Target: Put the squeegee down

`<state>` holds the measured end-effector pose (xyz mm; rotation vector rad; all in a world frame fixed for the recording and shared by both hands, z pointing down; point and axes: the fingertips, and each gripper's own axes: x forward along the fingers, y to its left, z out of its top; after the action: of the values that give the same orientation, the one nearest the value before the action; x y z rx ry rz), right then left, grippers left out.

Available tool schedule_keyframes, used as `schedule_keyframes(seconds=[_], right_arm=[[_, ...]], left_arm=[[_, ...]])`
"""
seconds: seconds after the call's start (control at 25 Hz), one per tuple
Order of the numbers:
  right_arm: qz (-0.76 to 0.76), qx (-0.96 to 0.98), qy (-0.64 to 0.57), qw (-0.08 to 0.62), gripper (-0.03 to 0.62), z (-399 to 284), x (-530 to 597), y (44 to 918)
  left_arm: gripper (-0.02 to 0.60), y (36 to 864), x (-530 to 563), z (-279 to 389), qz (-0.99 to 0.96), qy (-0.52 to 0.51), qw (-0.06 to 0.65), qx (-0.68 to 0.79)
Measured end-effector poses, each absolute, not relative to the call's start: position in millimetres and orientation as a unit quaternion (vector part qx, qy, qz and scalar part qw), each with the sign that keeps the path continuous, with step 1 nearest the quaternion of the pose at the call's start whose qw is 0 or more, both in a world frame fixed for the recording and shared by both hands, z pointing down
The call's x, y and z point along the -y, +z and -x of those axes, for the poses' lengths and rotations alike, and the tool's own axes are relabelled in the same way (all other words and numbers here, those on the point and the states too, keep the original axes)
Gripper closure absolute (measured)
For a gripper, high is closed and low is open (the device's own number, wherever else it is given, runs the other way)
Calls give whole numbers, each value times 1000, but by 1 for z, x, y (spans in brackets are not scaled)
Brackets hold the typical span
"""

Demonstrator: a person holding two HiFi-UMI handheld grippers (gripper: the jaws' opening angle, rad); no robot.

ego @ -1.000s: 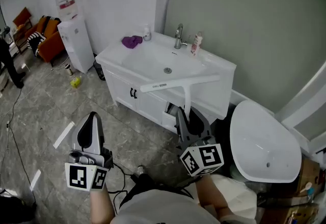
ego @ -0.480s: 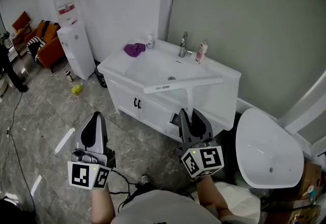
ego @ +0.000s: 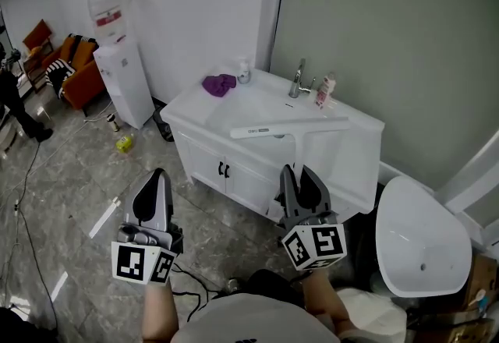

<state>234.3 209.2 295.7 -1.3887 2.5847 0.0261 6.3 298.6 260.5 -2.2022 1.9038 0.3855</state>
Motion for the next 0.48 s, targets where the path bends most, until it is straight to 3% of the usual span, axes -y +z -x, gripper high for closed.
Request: schedule_keyframes(seconds=[0.48], right_arm=[[462,-882,11,88,517,-198,-140,311]], left_arm=[[574,273,-235,32,733,132,98,-660]])
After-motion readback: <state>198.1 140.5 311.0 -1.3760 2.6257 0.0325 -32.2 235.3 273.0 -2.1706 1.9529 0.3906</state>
